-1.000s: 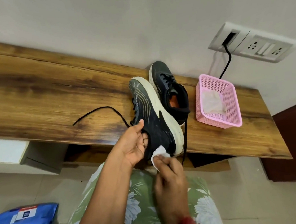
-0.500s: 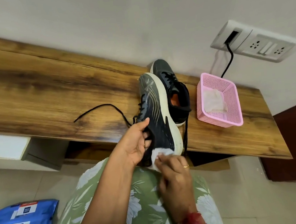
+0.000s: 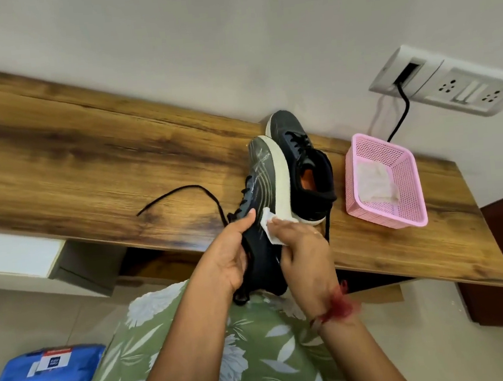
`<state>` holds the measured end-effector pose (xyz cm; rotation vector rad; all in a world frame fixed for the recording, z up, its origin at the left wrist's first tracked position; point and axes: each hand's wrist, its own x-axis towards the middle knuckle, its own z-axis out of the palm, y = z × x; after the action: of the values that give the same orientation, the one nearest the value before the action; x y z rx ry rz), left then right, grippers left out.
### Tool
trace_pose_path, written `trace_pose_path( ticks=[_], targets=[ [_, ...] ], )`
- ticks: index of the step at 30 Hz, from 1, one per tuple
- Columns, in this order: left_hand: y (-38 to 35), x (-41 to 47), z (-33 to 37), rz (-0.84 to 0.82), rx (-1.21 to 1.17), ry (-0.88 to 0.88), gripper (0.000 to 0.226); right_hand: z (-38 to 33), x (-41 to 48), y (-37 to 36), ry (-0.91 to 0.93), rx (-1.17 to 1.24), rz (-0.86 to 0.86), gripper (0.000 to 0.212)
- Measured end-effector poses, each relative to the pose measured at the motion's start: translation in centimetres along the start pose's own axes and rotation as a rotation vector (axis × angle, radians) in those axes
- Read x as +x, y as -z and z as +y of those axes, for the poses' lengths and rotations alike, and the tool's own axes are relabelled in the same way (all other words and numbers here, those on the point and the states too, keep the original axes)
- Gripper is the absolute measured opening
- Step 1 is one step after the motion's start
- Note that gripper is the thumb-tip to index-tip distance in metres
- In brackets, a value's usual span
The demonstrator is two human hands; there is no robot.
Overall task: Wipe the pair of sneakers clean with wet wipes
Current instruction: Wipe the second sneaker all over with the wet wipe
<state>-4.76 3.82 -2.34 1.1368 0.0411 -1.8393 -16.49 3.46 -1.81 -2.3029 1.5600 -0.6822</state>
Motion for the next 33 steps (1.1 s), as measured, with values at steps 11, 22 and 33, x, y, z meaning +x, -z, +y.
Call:
trace_pose_path(
  ticks=[11,22,33],
  targets=[
    [-0.6,-0.5,0.3,-0.073,-0.052,-0.080,0.032,-2.4,-2.1,5.6,-0.410,0.719,-0.169,0.045],
    [-0.7,-0.3,0.7,-0.133,-0.139,-0.204,0.025,-0.3,1.2,-0.7,-0.062,0.185,0.158,0.053],
    [-0.7,-0.7,1.0,-0.130,-0.321,-0.164,0.043,-2.0,1.2,3.6,-0.581,1.129,-0.022,0.024]
  ],
)
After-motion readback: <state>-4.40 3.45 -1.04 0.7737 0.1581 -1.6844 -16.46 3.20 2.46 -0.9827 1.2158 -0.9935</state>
